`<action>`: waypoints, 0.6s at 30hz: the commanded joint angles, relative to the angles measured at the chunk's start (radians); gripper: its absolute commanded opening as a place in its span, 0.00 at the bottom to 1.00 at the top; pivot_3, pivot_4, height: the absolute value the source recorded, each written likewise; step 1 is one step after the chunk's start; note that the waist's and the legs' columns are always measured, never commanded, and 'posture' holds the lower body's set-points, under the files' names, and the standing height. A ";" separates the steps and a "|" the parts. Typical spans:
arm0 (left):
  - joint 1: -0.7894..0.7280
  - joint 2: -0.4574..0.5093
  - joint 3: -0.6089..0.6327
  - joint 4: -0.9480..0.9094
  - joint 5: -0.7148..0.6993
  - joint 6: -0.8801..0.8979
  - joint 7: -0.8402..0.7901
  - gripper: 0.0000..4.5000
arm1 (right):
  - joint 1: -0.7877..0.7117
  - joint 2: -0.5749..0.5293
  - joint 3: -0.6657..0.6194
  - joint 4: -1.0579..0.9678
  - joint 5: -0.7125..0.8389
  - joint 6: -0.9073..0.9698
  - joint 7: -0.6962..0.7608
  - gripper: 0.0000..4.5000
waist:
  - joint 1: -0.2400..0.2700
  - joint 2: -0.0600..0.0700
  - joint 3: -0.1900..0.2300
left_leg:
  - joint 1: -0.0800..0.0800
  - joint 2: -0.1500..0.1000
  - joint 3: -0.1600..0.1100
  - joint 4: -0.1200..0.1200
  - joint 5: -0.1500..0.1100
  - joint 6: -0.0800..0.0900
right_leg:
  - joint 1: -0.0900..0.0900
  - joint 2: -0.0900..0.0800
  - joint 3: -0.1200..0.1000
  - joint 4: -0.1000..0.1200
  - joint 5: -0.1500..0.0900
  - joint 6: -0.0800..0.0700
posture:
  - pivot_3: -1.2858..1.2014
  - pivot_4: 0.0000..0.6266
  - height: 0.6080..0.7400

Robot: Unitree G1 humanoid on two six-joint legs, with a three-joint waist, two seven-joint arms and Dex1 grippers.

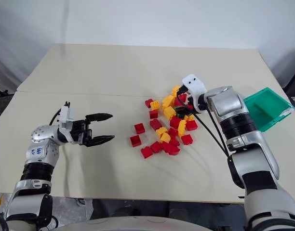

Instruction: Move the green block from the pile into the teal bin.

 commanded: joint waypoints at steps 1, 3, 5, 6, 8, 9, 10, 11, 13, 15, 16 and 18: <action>0.006 0.005 0.018 -0.037 -0.023 -0.008 0.009 1.00 | -0.007 0.006 0.048 0.049 -0.056 -0.002 0.050 0.99 | -0.005 0.000 0.000 | 0.000 0.000 0.000 0.000 0.000 0.000 | 0.000 0.000 0.000 0.000 0.000 0.000 | 0.52 0.24 1.00; 0.011 0.002 0.019 -0.042 -0.024 -0.008 0.011 1.00 | -0.010 -0.001 0.072 0.042 -0.073 0.010 0.099 0.99 | -0.013 0.000 0.000 | 0.001 0.000 0.000 0.000 -0.001 0.002 | 0.000 0.000 0.000 0.001 0.000 0.000 | 0.52 0.24 1.00; 0.015 0.000 0.019 -0.047 -0.024 -0.008 0.015 1.00 | -0.009 -0.011 0.089 0.011 -0.077 0.024 0.156 0.99 | -0.014 0.000 0.000 | 0.001 0.000 0.000 0.001 -0.002 0.003 | 0.000 0.000 0.000 0.002 0.000 0.000 | 0.52 0.24 1.00; 0.016 -0.002 0.019 -0.050 -0.025 -0.008 0.017 1.00 | -0.009 -0.013 0.092 -0.001 -0.077 0.028 0.177 0.99 | -0.015 -0.001 0.000 | 0.002 0.001 0.000 0.001 -0.002 0.003 | 0.000 0.000 0.000 0.002 0.000 0.000 | 0.52 0.24 1.00; 0.019 -0.005 0.018 -0.054 -0.025 -0.008 0.019 1.00 | -0.006 -0.005 0.089 -0.010 -0.084 0.020 0.193 0.99 | -0.017 -0.001 0.000 | 0.002 0.001 0.000 0.001 -0.002 0.003 | 0.000 0.001 0.001 0.003 0.000 0.000 | 0.52 0.24 1.00; 0.021 -0.007 0.017 -0.059 -0.024 -0.007 0.021 1.00 | -0.006 0.003 0.090 -0.003 -0.092 0.012 0.196 0.99 | -0.017 -0.001 0.000 | 0.002 0.001 0.000 0.001 -0.002 0.003 | 0.000 0.001 0.001 0.003 0.000 0.000 | 0.52 0.24 1.00; 0.022 -0.009 0.017 -0.063 -0.024 -0.006 0.023 1.00 | -0.005 0.014 0.086 0.009 -0.098 -0.003 0.191 0.99 | -0.017 -0.001 0.000 | 0.003 0.001 0.000 0.001 -0.002 0.003 | 0.000 0.001 0.001 0.004 0.000 0.000 | 0.52 0.24 1.00; 0.022 -0.010 0.017 -0.064 -0.025 -0.005 0.025 1.00 | -0.008 0.030 0.079 0.028 -0.101 -0.017 0.187 0.99 | -0.018 -0.001 -0.001 | 0.003 0.001 0.000 0.001 -0.002 0.003 | 0.000 0.001 0.001 0.004 0.000 0.000 | 0.52 0.24 1.00; 0.022 -0.013 0.016 -0.068 -0.024 -0.006 0.028 1.00 | -0.013 0.057 0.055 0.058 -0.103 -0.051 0.176 0.99 | -0.020 -0.001 -0.001 | 0.004 0.001 0.000 0.001 -0.002 0.003 | 0.000 0.001 0.001 0.005 0.000 0.000 | 0.52 0.24 1.00; 0.022 -0.016 0.015 -0.072 -0.024 -0.006 0.031 1.00 | -0.021 0.078 0.036 0.084 -0.107 -0.082 0.169 0.99 | -0.021 -0.001 -0.001 | 0.004 0.001 0.000 0.002 -0.002 0.003 | 0.000 0.001 0.001 0.006 0.000 0.000 | 0.52 0.24 1.00; 0.023 -0.017 0.015 -0.074 -0.024 -0.005 0.032 1.00 | -0.025 0.086 0.033 0.097 -0.114 -0.089 0.169 0.99 | -0.020 -0.001 -0.001 | 0.004 0.001 0.000 0.003 -0.001 0.003 | 0.000 0.001 0.001 0.007 0.000 0.000 | 0.52 0.24 1.00; 0.026 -0.019 0.015 -0.081 -0.024 -0.004 0.035 1.00 | -0.036 0.099 0.039 0.132 -0.130 -0.097 0.173 0.99 | -0.019 -0.001 -0.001 | 0.003 0.001 0.000 0.004 -0.001 0.003 | 0.000 0.000 0.001 0.008 0.000 0.000 | 0.52 0.24 1.00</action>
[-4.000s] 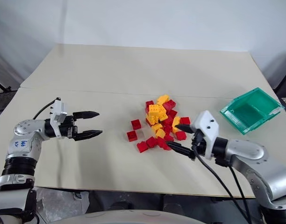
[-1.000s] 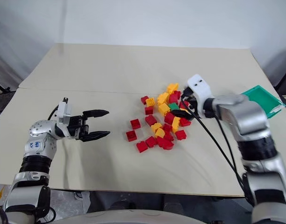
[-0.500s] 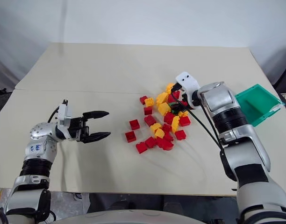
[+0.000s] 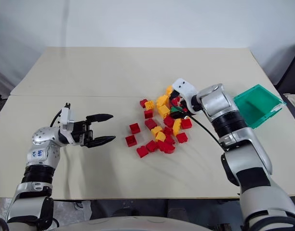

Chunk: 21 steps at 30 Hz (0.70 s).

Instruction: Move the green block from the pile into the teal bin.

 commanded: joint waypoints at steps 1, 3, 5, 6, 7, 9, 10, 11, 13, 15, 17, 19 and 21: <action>0.012 0.001 0.009 -0.049 -0.025 -0.003 0.007 1.00 | -0.015 0.020 0.006 0.079 -0.028 -0.016 0.009 0.99 | 0.001 0.000 0.000 | 0.000 0.000 0.000 0.001 0.000 0.000 | 0.000 0.000 0.000 0.001 0.000 0.000 | 0.52 0.24 1.00; 0.017 0.001 0.009 -0.057 -0.026 -0.001 0.010 1.00 | -0.022 0.027 0.017 0.102 -0.042 -0.021 0.023 0.99 | 0.002 0.000 0.000 | 0.000 0.000 0.000 0.001 0.000 0.000 | 0.000 -0.001 0.000 0.000 0.000 0.000 | 0.52 0.24 1.00; 0.023 0.001 0.009 -0.067 -0.027 0.003 0.015 1.00 | -0.029 0.032 0.031 0.117 -0.058 -0.022 0.042 0.95 | 0.002 0.000 0.000 | -0.001 0.000 0.000 0.001 0.000 0.000 | 0.000 -0.003 0.000 0.000 0.000 0.000 | 0.52 0.24 1.00; 0.025 0.000 0.009 -0.071 -0.028 0.004 0.017 1.00 | -0.031 0.033 0.033 0.122 -0.064 -0.023 0.048 0.91 | 0.001 0.001 0.000 | -0.001 -0.001 0.000 0.001 0.000 0.000 | -0.001 -0.003 0.000 0.000 0.000 0.000 | 0.52 0.24 1.00; 0.026 0.001 0.009 -0.072 -0.028 0.005 0.018 1.00 | -0.034 0.033 0.039 0.117 -0.068 -0.021 0.062 0.86 | 0.000 0.001 0.000 | -0.003 -0.001 0.000 0.001 0.000 0.000 | -0.003 -0.004 0.000 0.001 0.000 0.000 | 0.52 0.24 1.00; 0.025 0.000 0.010 -0.073 -0.028 0.006 0.020 1.00 | -0.033 0.029 0.039 0.095 -0.071 -0.029 0.076 0.71 | 0.000 0.001 0.000 | -0.005 -0.001 0.001 0.001 0.001 -0.002 | -0.007 -0.004 0.001 0.003 0.000 0.000 | 0.52 0.24 1.00; 0.026 0.000 0.010 -0.073 -0.028 0.007 0.020 1.00 | -0.031 0.028 0.037 0.087 -0.072 -0.032 0.078 0.65 | 0.000 0.001 0.000 | -0.005 -0.001 0.001 0.001 0.001 -0.003 | -0.007 -0.003 0.001 0.004 0.000 0.000 | 0.52 0.24 1.00; 0.025 0.000 0.010 -0.074 -0.028 0.007 0.021 1.00 | -0.033 0.026 0.026 0.078 -0.071 -0.033 0.070 0.58 | 0.000 0.001 0.000 | -0.005 -0.001 0.001 0.001 0.001 -0.003 | -0.008 -0.002 0.001 0.004 0.000 0.000 | 0.52 0.24 1.00; 0.023 -0.001 0.009 -0.076 -0.028 0.009 0.022 1.00 | -0.028 0.010 -0.012 0.030 -0.058 -0.034 0.060 0.43 | 0.001 0.001 0.000 | -0.006 -0.001 0.001 0.002 0.001 -0.002 | -0.008 -0.001 0.001 0.004 0.000 0.000 | 0.52 0.24 1.00; 0.023 -0.003 0.007 -0.080 -0.029 0.011 0.023 1.00 | -0.015 -0.012 -0.050 -0.037 -0.038 -0.012 0.060 0.33 | 0.002 0.001 0.001 | -0.006 -0.001 0.001 0.002 0.001 -0.002 | -0.008 -0.001 0.001 0.004 0.000 0.000 | 0.52 0.24 1.00; 0.021 -0.007 0.002 -0.086 -0.029 0.016 0.025 1.00 | 0.015 -0.043 -0.096 -0.125 -0.017 0.014 0.051 0.33 | 0.005 0.001 0.001 | -0.007 -0.001 0.001 0.002 0.001 -0.002 | -0.009 -0.001 0.001 0.004 0.000 0.000 | 0.52 0.24 1.00; 0.016 -0.012 -0.005 -0.087 -0.028 0.021 0.024 1.00 | 0.050 -0.071 -0.130 -0.206 0.000 0.037 0.045 0.33 | 0.008 0.001 0.001 | -0.007 -0.001 0.001 0.002 0.001 -0.002 | -0.009 -0.001 0.000 0.004 0.000 0.000 | 0.52 0.24 1.00; 0.004 -0.023 -0.015 -0.088 -0.024 0.028 0.027 1.00 | 0.092 -0.100 -0.171 -0.290 0.018 0.067 0.031 0.33 | 0.009 0.001 0.001 | -0.007 -0.001 0.001 0.002 0.001 -0.001 | -0.008 -0.002 0.000 0.003 0.000 0.000 | 0.52 0.24 1.00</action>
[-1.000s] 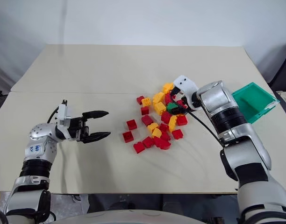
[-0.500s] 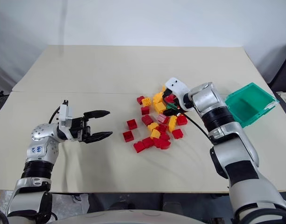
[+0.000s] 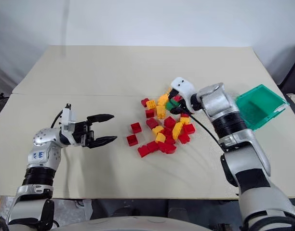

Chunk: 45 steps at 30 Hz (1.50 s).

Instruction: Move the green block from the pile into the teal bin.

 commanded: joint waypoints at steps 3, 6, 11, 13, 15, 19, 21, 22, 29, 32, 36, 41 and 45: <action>-0.037 -0.021 -0.024 -0.034 -0.014 0.009 0.004 1.00 | 0.082 -0.056 -0.116 -0.214 0.052 0.054 -0.050 0.33 | 0.001 0.000 0.000 | 0.000 0.000 0.000 0.002 -0.001 0.001 | 0.000 0.000 0.000 0.000 0.000 0.000 | 0.52 0.24 1.00; -0.094 -0.059 -0.067 -0.020 0.023 0.006 0.044 1.00 | 0.160 -0.102 -0.238 -0.352 0.074 0.074 -0.117 0.33 | 0.001 0.000 0.000 | -0.001 0.000 0.000 0.003 -0.001 0.002 | 0.000 0.000 0.000 0.001 0.000 0.000 | 0.52 0.24 1.00; -0.195 -0.138 -0.138 0.042 0.121 -0.052 0.152 1.00 | 0.319 -0.238 -0.381 -0.511 0.051 0.118 -0.217 0.33 | 0.029 0.002 0.001 | -0.005 -0.002 -0.001 0.007 -0.001 0.003 | 0.000 0.000 -0.001 0.000 0.001 0.002 | 0.52 0.24 1.00; -0.228 -0.164 -0.158 0.062 0.144 -0.054 0.185 1.00 | 0.367 -0.272 -0.448 -0.549 0.046 0.136 -0.269 0.33 | 0.029 0.002 0.001 | -0.005 -0.002 0.000 0.007 -0.002 0.004 | 0.000 0.000 0.000 -0.002 0.001 0.002 | 0.52 0.24 1.00; -0.269 -0.196 -0.176 0.087 0.166 -0.056 0.218 1.00 | 0.406 -0.299 -0.520 -0.567 0.032 0.160 -0.332 0.33 | 0.027 0.002 0.001 | -0.005 -0.002 0.000 0.007 -0.002 0.004 | 0.000 0.001 0.000 -0.002 0.002 0.003 | 0.52 0.24 1.00; -0.355 -0.259 -0.209 0.158 0.212 -0.059 0.282 1.00 | 0.460 -0.329 -0.573 -0.527 0.000 0.124 -0.429 0.33 | 0.025 0.002 0.001 | -0.005 -0.003 0.002 0.007 -0.002 0.004 | 0.000 0.002 0.002 -0.002 0.002 0.004 | 0.52 0.24 1.00; -0.399 -0.287 -0.222 0.190 0.233 -0.043 0.317 1.00 | 0.465 -0.325 -0.580 -0.499 -0.007 0.101 -0.473 0.33 | 0.024 0.002 0.001 | -0.005 -0.003 0.002 0.007 -0.002 0.004 | 0.000 0.003 0.002 -0.002 0.002 0.004 | 0.52 0.24 1.00; -0.418 -0.298 -0.224 0.203 0.239 -0.036 0.334 1.00 | 0.461 -0.316 -0.586 -0.485 -0.006 0.094 -0.494 0.33 | 0.024 0.002 0.001 | -0.005 -0.004 0.002 0.007 -0.002 0.004 | 0.000 0.003 0.002 -0.002 0.002 0.004 | 0.52 0.24 1.00; -0.497 -0.335 -0.220 0.256 0.247 0.016 0.397 1.00 | 0.430 -0.268 -0.546 -0.337 -0.019 0.032 -0.610 0.63 | 0.025 0.002 0.001 | -0.004 -0.005 0.004 0.007 -0.002 0.004 | 0.000 0.004 0.004 -0.002 0.003 0.005 | 0.52 0.24 1.00; -0.498 -0.330 -0.204 0.241 0.235 0.071 0.431 1.00 | 0.422 -0.252 -0.543 -0.340 -0.003 -0.010 -0.610 0.86 | 0.023 0.002 0.002 | -0.004 -0.005 0.004 0.007 -0.002 0.004 | 0.000 0.004 0.005 -0.002 0.003 0.005 | 0.52 0.24 1.00; -0.470 -0.303 -0.183 0.194 0.199 0.140 0.414 1.00 | 0.426 -0.260 -0.540 -0.345 0.016 -0.038 -0.591 1.00 | 0.024 0.002 0.002 | -0.004 -0.005 0.004 0.007 -0.002 0.004 | 0.000 0.004 0.005 -0.002 0.003 0.006 | 0.52 0.24 1.00; -0.382 -0.211 -0.136 0.085 0.127 0.219 0.324 1.00 | 0.492 -0.267 -0.510 -0.486 0.105 -0.082 -0.442 1.00 | 0.021 0.003 0.002 | -0.004 -0.003 0.004 0.007 -0.002 0.004 | 0.000 0.004 0.005 -0.002 0.003 0.006 | 0.52 0.24 1.00; -0.262 -0.065 -0.104 -0.015 0.107 0.291 0.274 1.00 | 0.655 -0.287 -0.494 -0.655 0.222 -0.229 -0.209 1.00 | 0.018 0.003 0.002 | -0.003 0.000 0.004 0.006 -0.002 0.005 | 0.000 0.006 0.005 -0.001 0.003 0.005 | 0.52 0.24 1.00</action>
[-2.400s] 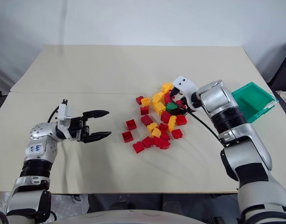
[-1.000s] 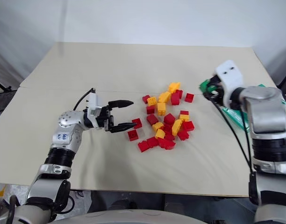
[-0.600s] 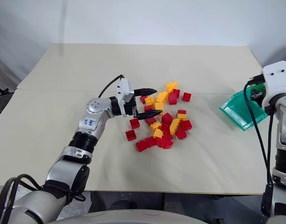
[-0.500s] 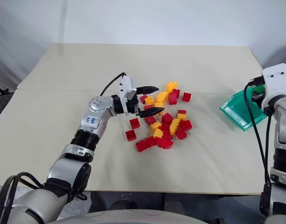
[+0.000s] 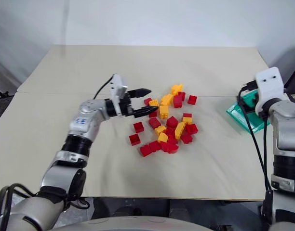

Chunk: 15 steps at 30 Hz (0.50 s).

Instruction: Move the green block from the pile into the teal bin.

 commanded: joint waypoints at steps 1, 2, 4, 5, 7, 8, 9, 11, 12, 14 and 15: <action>0.080 0.119 0.046 -0.092 -0.027 0.034 -0.053 1.00 | 0.137 -0.047 -0.007 -0.159 0.122 -0.180 0.236 1.00 | 0.003 0.000 0.000 | 0.000 0.000 0.000 0.000 0.000 0.000 | 0.000 0.000 0.000 0.000 0.000 0.000 | 0.52 0.24 1.00; 0.110 0.156 0.059 -0.099 -0.038 0.033 -0.081 1.00 | 0.195 -0.060 -0.018 -0.190 0.173 -0.215 0.321 1.00 | 0.005 0.000 0.000 | 0.000 0.000 0.000 0.000 0.000 0.000 | 0.000 0.000 0.000 0.000 0.000 0.000 | 0.52 0.24 1.00; 0.151 0.207 0.090 -0.101 -0.075 0.050 -0.131 1.00 | 0.273 -0.081 -0.038 -0.214 0.249 -0.244 0.437 1.00 | 0.008 0.000 0.000 | 0.000 0.000 -0.001 0.000 0.000 0.000 | 0.001 -0.001 0.000 0.000 0.000 0.000 | 0.52 0.24 1.00; 0.190 0.240 0.111 -0.103 -0.085 0.038 -0.157 1.00 | 0.298 -0.086 -0.048 -0.183 0.271 -0.270 0.483 1.00 | 0.010 0.000 0.000 | 0.001 0.000 -0.001 0.001 0.000 0.000 | 0.002 -0.002 0.000 0.000 0.000 0.000 | 0.52 0.24 1.00; 0.259 0.290 0.153 -0.113 -0.099 0.019 -0.176 1.00 | 0.331 -0.096 -0.061 -0.114 0.298 -0.327 0.556 1.00 | 0.008 0.000 0.001 | 0.004 -0.001 -0.001 0.002 -0.001 0.002 | 0.008 -0.003 0.000 -0.003 0.001 0.002 | 0.52 0.24 1.00; 0.280 0.305 0.166 -0.118 -0.105 0.019 -0.179 1.00 | 0.340 -0.100 -0.063 -0.091 0.305 -0.347 0.578 1.00 | 0.007 0.000 0.001 | 0.010 -0.001 -0.001 0.002 -0.002 0.004 | 0.015 -0.004 -0.001 -0.006 0.001 0.002 | 0.52 0.24 1.00; 0.297 0.318 0.175 -0.123 -0.109 0.023 -0.180 1.00 | 0.348 -0.107 -0.061 -0.068 0.304 -0.367 0.596 1.00 | 0.007 -0.001 0.001 | 0.014 0.000 -0.002 0.001 -0.004 0.006 | 0.019 -0.004 -0.002 -0.009 0.001 0.002 | 0.52 0.24 1.00; 0.328 0.337 0.196 -0.132 -0.116 0.021 -0.175 1.00 | 0.362 -0.121 -0.050 -0.023 0.294 -0.413 0.632 1.00 | 0.008 -0.001 0.001 | 0.014 0.000 -0.002 0.001 -0.004 0.006 | 0.020 -0.006 -0.003 -0.011 0.002 0.003 | 0.52 0.24 1.00; 0.355 0.348 0.226 -0.138 -0.122 0.018 -0.154 1.00 | 0.375 -0.132 -0.038 0.019 0.276 -0.445 0.656 1.00 | 0.009 -0.001 0.001 | 0.013 -0.001 -0.003 0.001 -0.004 0.006 | 0.020 -0.007 -0.003 -0.011 0.002 0.002 | 0.52 0.24 1.00; 0.412 0.369 0.271 -0.164 -0.123 0.021 -0.109 1.00 | 0.386 -0.127 -0.031 0.072 0.257 -0.486 0.659 1.00 | 0.007 -0.001 0.001 | 0.013 0.000 -0.004 0.001 -0.004 0.006 | 0.020 -0.007 -0.004 -0.009 0.001 0.002 | 0.52 0.24 1.00; 0.432 0.382 0.269 -0.174 -0.092 -0.009 -0.088 1.00 | 0.384 -0.113 -0.035 0.076 0.258 -0.488 0.636 1.00 | 0.007 -0.001 0.001 | 0.013 0.000 -0.004 0.001 -0.005 0.005 | 0.019 -0.008 -0.004 -0.009 0.001 0.002 | 0.52 0.24 1.00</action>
